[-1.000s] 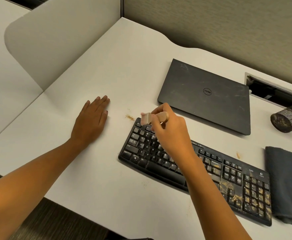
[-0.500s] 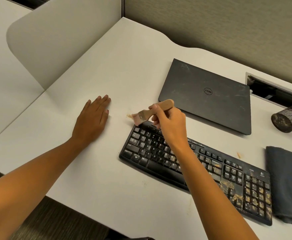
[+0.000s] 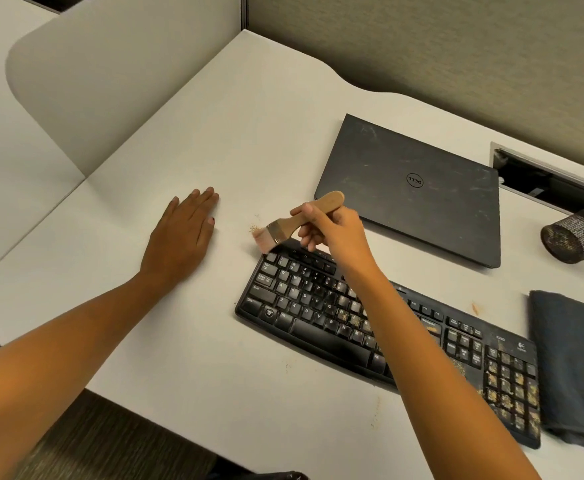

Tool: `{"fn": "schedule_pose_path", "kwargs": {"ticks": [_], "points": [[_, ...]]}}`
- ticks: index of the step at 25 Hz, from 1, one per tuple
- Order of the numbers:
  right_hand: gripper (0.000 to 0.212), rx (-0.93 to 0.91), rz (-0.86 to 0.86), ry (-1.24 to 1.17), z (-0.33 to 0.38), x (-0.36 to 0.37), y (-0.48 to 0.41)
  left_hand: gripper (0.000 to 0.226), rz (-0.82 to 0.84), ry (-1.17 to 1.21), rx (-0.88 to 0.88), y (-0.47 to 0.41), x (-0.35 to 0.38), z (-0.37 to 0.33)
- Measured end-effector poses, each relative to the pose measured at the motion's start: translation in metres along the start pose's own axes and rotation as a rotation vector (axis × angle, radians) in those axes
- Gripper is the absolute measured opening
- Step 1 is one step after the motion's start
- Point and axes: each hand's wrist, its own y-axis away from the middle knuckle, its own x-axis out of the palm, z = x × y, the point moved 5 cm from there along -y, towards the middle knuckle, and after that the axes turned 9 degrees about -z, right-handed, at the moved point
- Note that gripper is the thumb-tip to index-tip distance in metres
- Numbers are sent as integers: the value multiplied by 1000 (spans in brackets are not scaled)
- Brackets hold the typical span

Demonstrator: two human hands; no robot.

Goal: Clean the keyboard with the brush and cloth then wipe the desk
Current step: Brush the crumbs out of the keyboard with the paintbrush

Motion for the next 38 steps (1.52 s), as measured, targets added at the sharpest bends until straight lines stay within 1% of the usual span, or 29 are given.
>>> {"fn": "schedule_pose_path", "kwargs": {"ticks": [2, 4, 6, 8, 10, 12, 14, 16, 18, 20, 22, 24, 25, 26, 28, 29, 30, 32, 33, 36, 37, 38], "points": [[25, 4, -53, -82, 3, -9, -5, 57, -2, 0, -3, 0, 0, 0], [25, -2, -131, -25, 5, -11, -8, 56, -4, -1, -5, 0, 0, 0], [26, -8, -116, 90, 3, -1, -5, 56, -5, 1, -2, 0, 0, 0], [27, -17, -69, 143, 3, 8, -3, 56, -7, 0, -2, 0, 0, -1], [25, -20, -12, 90, 8, 8, -5, 56, -9, 0, -2, 0, -1, -1], [24, -28, -37, 10, 11, 2, -8, 55, -7, 3, -1, 0, -1, 0], [24, -43, -105, 55, 11, 1, -6, 55, -4, 4, -4, 0, -1, 0], [25, -68, -51, 166, 11, 10, 0, 54, -5, 5, -3, 0, -1, -1], [25, -83, 5, 150, 16, 13, 3, 54, 0, 9, -3, 0, 0, 0], [25, -75, -67, 52, 21, 6, -2, 54, 1, 8, -2, 0, 0, 0], [25, -59, -119, 134, 19, 5, -2, 54, -4, 10, -5, 0, 0, 0], [25, -23, -5, 236, 12, 16, 3, 54, -3, 11, -5, 0, -1, 0], [26, -20, 38, 245, 11, 20, 6, 54, -1, 12, -5, 0, -1, -1], [26, -24, 23, 228, 12, 20, 5, 54, -3, 13, -6, 0, -1, -1], [27, -51, -113, 191, 18, 11, 1, 54, -7, 14, -8, 0, -1, -1], [28, -55, -136, 218, 19, 10, 0, 55, -8, 13, -8, 0, -1, 0], [28, -42, -92, 271, 19, 13, 1, 55, -7, 10, -8, 1, -1, 0], [27, -3, 85, 325, 15, 26, 7, 56, -6, 10, -7, 0, 0, 1], [27, -2, 83, 310, 16, 27, 9, 56, -4, 13, -11, 0, 0, 1], [29, -62, -210, 266, 23, 13, 4, 56, -3, 21, -17, 0, -1, 0], [29, -68, -207, 300, 23, 14, 5, 56, -5, 20, -16, 0, -1, 0], [28, -59, -123, 354, 21, 20, 7, 56, -6, 18, -12, 0, -1, 0]]}}
